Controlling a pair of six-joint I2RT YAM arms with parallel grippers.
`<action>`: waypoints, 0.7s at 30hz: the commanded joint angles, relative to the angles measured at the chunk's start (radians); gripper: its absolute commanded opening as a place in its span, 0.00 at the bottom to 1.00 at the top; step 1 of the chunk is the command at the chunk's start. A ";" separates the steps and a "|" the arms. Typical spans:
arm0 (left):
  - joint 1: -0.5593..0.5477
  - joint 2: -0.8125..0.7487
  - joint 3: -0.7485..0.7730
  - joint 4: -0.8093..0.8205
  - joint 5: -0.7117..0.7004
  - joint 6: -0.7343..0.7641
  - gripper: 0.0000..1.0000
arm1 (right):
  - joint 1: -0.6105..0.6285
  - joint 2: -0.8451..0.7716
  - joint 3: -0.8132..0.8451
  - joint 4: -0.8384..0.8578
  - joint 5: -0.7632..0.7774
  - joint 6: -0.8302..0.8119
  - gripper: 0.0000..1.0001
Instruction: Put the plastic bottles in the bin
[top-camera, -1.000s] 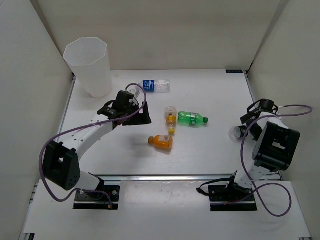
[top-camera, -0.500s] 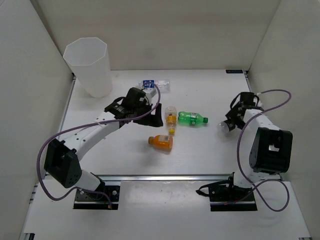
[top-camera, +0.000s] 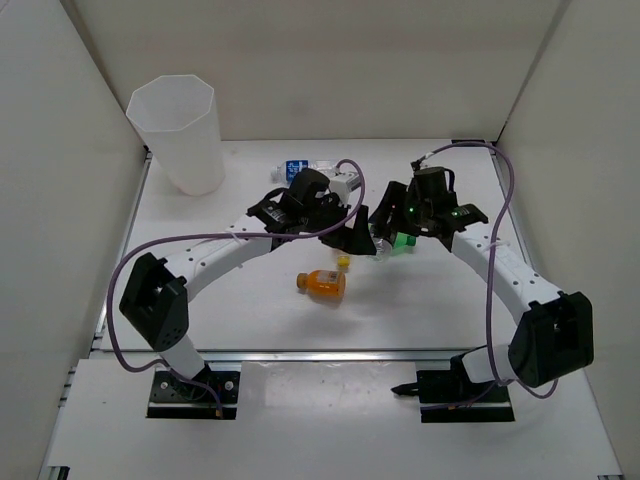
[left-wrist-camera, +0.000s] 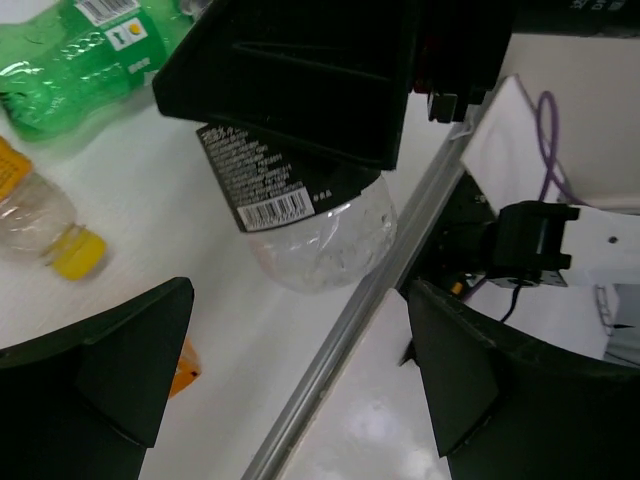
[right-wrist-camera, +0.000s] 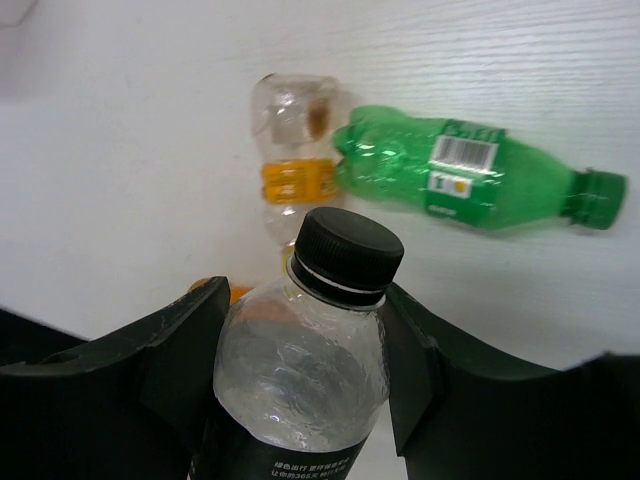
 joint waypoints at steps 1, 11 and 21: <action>0.001 -0.067 -0.091 0.241 0.111 -0.115 0.99 | 0.015 -0.048 0.023 0.013 -0.078 0.041 0.21; -0.010 -0.048 -0.196 0.395 0.143 -0.221 0.99 | 0.093 -0.051 0.047 0.019 -0.115 0.043 0.22; -0.014 -0.088 -0.326 0.515 0.016 -0.330 0.91 | 0.134 -0.105 -0.033 0.108 -0.075 0.093 0.22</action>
